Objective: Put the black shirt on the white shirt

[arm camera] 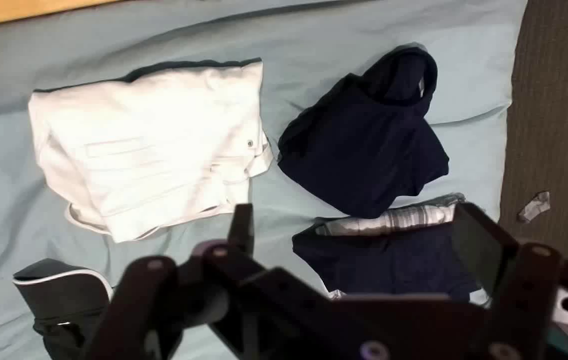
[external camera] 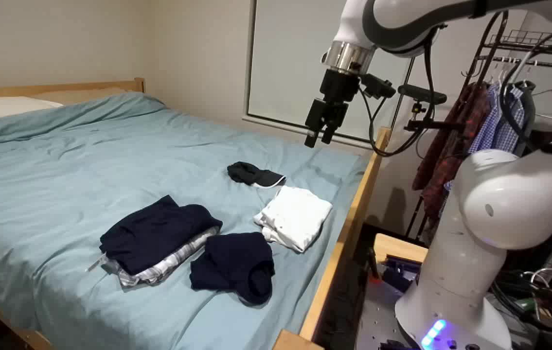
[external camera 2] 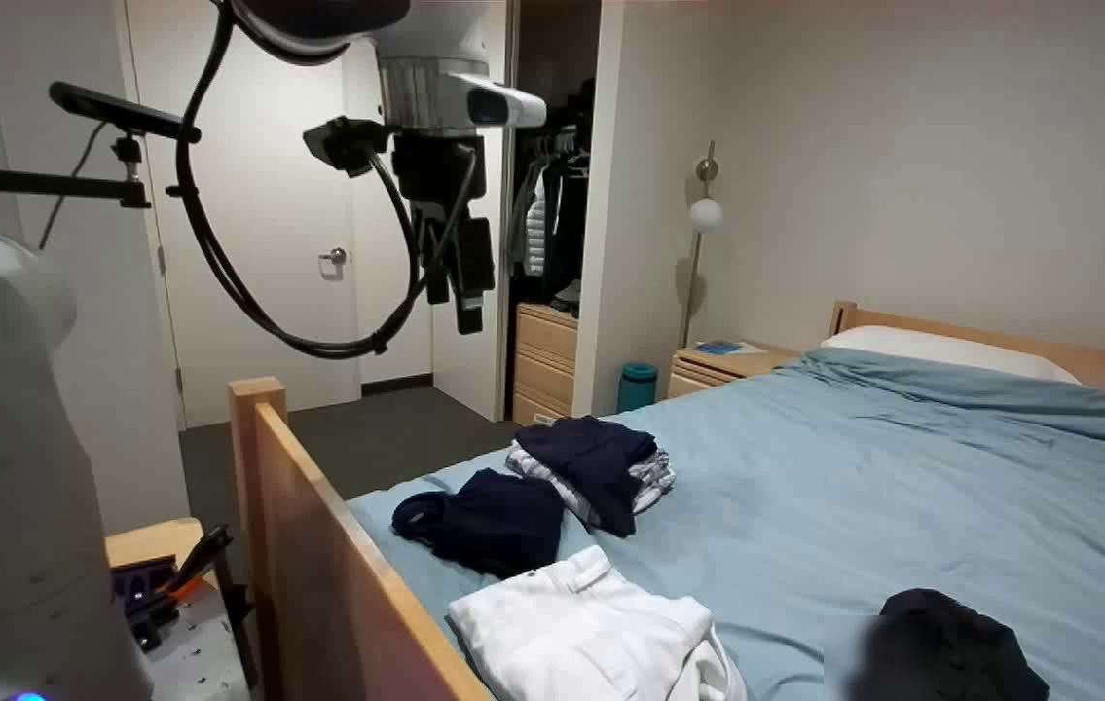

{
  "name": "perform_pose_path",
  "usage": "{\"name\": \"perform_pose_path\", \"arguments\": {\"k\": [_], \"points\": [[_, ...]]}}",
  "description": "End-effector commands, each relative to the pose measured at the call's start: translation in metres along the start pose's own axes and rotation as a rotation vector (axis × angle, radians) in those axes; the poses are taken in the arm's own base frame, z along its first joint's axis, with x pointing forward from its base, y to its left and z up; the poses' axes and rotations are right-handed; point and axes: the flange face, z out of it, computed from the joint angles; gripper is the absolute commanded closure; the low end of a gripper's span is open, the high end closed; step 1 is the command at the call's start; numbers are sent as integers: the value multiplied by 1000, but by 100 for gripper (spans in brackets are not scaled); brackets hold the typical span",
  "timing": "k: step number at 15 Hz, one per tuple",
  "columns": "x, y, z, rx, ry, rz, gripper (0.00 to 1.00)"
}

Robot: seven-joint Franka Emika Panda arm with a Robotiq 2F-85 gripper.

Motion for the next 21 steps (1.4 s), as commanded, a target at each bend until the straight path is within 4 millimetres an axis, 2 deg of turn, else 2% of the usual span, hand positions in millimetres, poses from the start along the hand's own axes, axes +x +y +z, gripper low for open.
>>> {"name": "perform_pose_path", "arguments": {"k": [1, 7, 10, 13, 15, 20, 21], "points": [[0, 0, -1, 0, -1, 0, 0], [0, 0, -1, 0, -1, 0, 0], [22, 14, -7, 9, -2, 5, 0], [52, 14, 1, 38, -10, -3, 0], [73, 6, 15, 78, -45, -25, 0], [113, -59, 66, 165, -196, -224, 0], [92, -42, 52, 151, -143, -146, 0]]}}
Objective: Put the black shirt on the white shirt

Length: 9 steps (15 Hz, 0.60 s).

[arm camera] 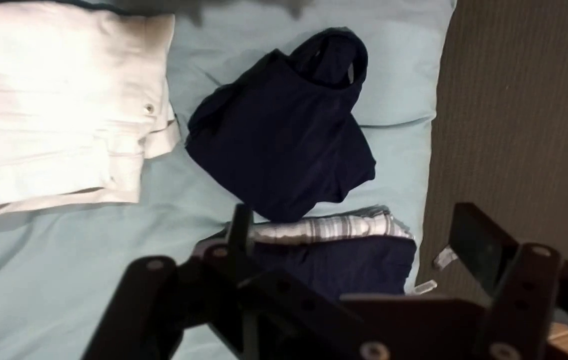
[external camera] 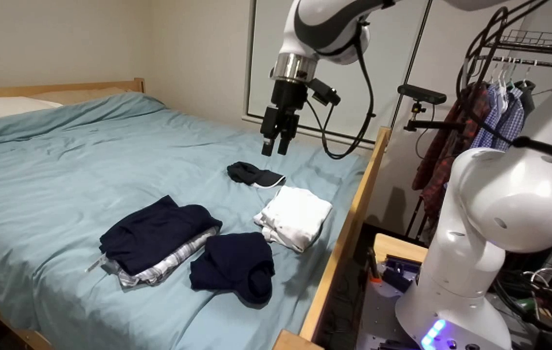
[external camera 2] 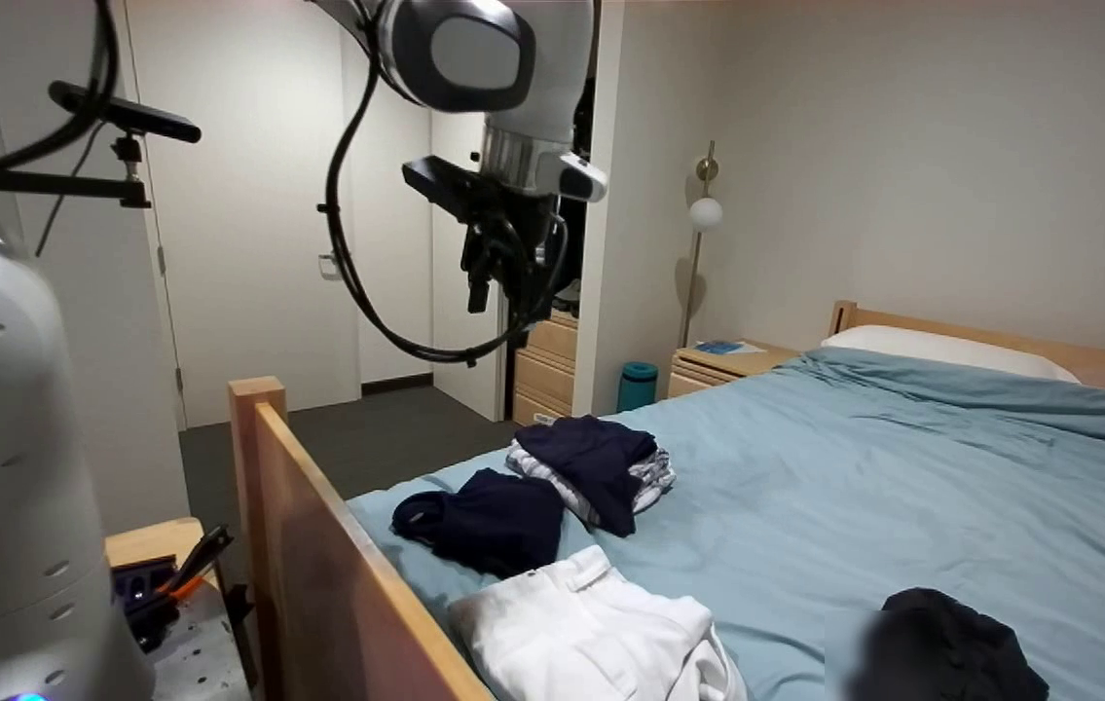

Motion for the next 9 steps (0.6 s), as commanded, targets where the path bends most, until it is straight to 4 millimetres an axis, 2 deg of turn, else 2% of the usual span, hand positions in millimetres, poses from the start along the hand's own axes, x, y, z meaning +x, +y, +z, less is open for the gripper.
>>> {"name": "perform_pose_path", "arguments": {"k": [1, 3, 5, 6, 9], "points": [[10, -8, 9, -5, -25, -26, 0], [23, -14, 19, -15, -51, -48, 0], [26, -18, 20, -59, -70, -81, 0], [28, -18, 27, -98, -86, -105, 0], [42, -14, 72, -134, -150, -227, 0]]}}
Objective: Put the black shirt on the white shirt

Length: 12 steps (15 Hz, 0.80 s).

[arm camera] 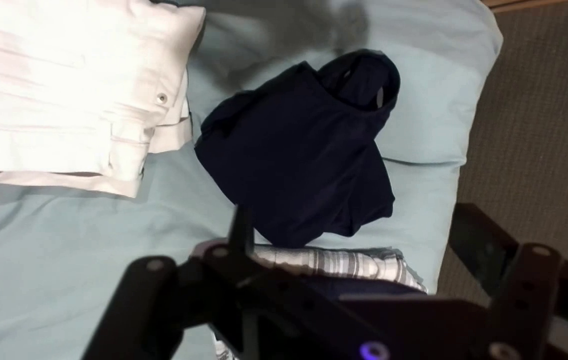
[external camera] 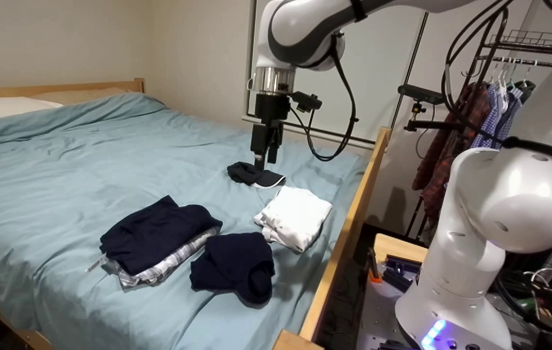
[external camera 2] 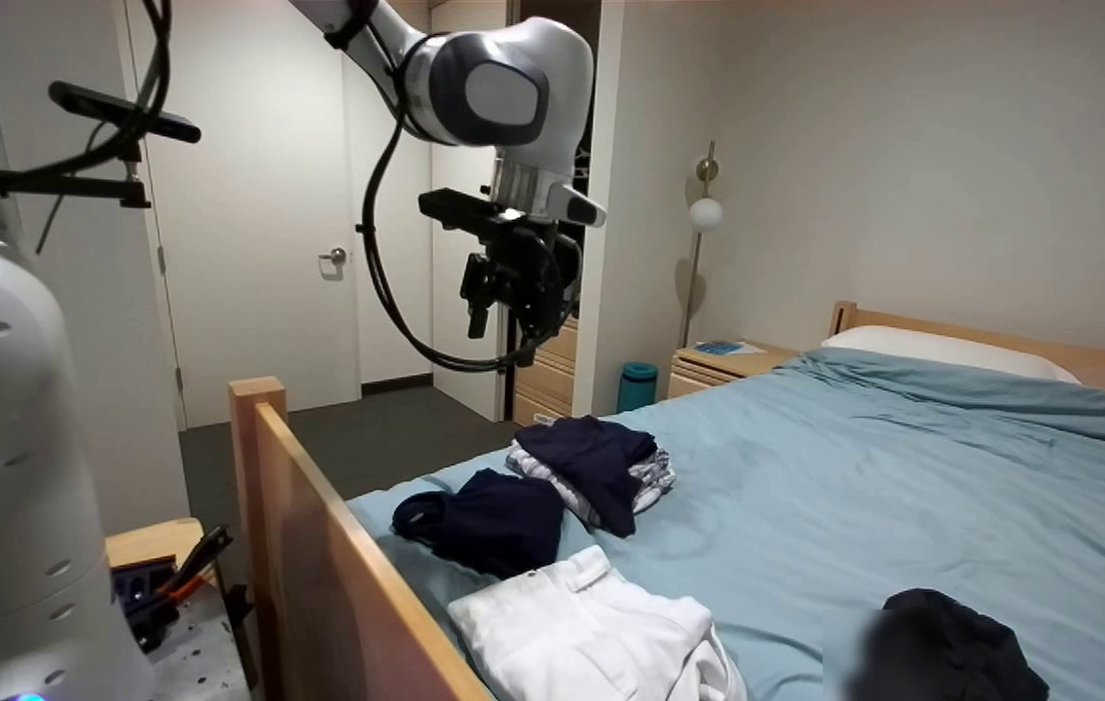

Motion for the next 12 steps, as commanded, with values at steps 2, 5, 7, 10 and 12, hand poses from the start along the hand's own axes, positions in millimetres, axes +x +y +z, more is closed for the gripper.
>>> {"name": "perform_pose_path", "arguments": {"k": [2, 5, 7, 10, 12], "points": [[34, 6, 71, -32, -60, -145, 0], [58, 14, 127, -45, -61, -171, 0], [69, 18, 157, -39, -67, -186, 0], [85, 21, 186, -10, -46, -214, 0], [77, 16, 185, -31, -69, -194, 0]]}}
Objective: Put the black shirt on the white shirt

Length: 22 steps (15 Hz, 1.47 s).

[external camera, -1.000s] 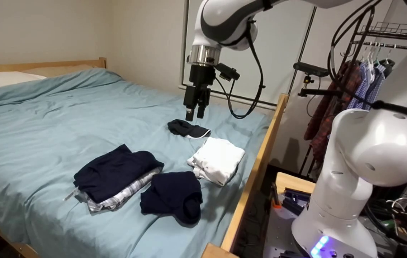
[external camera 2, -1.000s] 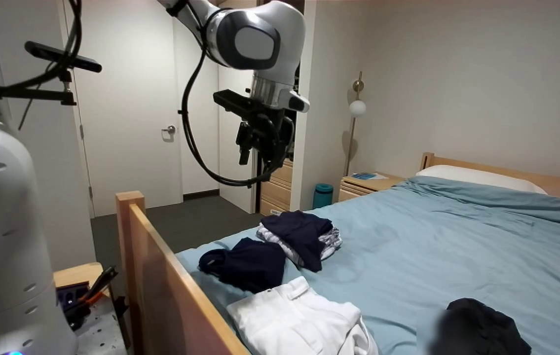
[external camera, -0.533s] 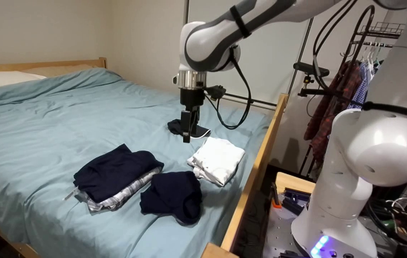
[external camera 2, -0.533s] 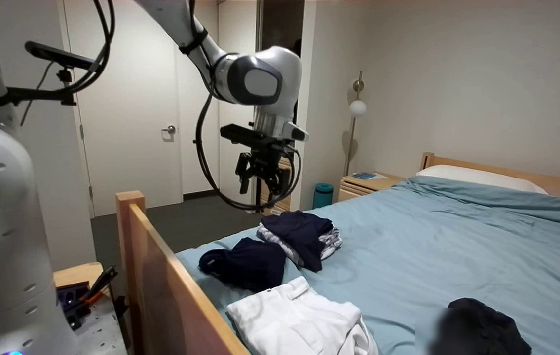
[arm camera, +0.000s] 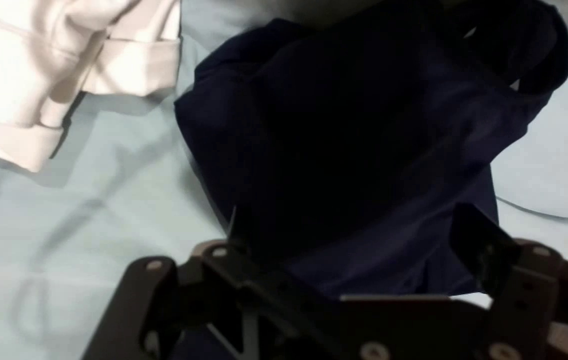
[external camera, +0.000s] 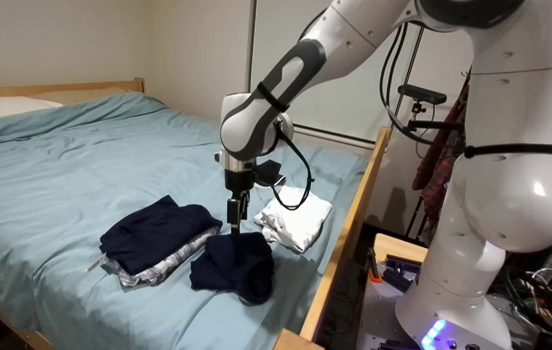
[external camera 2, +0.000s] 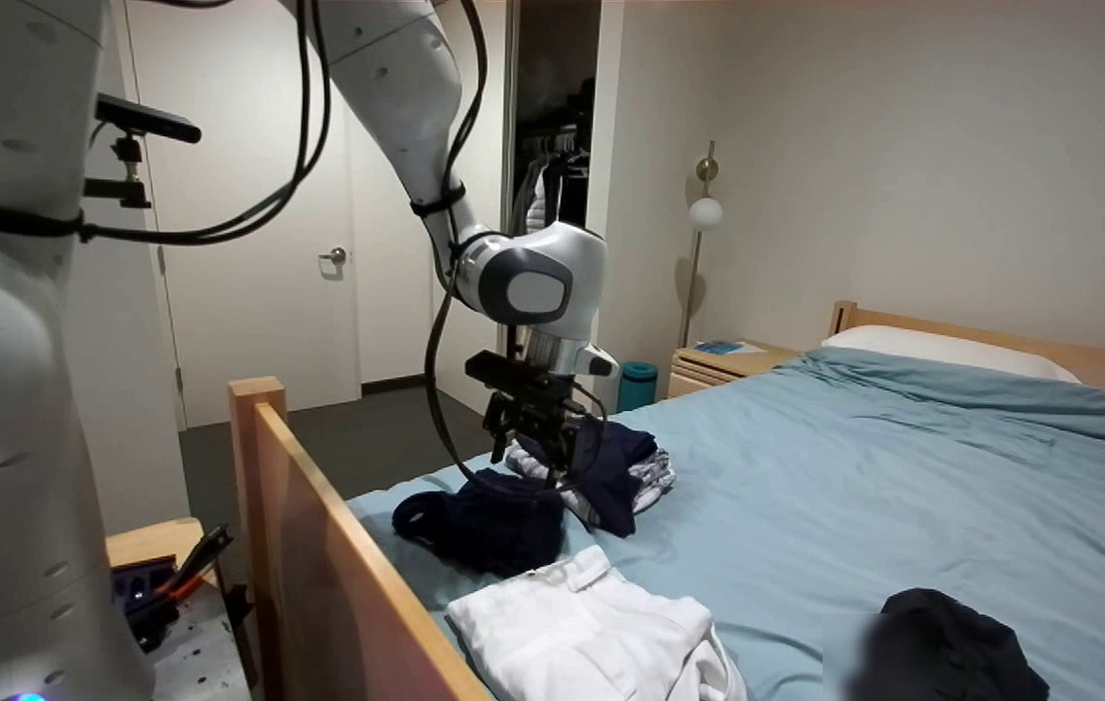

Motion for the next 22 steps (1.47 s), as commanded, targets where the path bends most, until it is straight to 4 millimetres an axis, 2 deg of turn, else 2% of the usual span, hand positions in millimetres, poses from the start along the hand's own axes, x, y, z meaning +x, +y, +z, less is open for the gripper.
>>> {"name": "perform_pose_path", "arguments": {"k": [1, 3, 6, 9, 15, 16, 18, 22], "points": [[4, 1, 3, 2, -3, -2, 0], [3, 3, 8, 32, -14, -4, 0], [6, 8, 36, 46, 16, -35, 0], [10, 16, 55, 44, 63, -70, 0], [16, 26, 62, 7, 115, -115, 0], [16, 26, 61, 16, 118, -116, 25], [17, 24, 59, 27, 124, -116, 32], [18, 20, 61, 56, 143, -107, 59]]}}
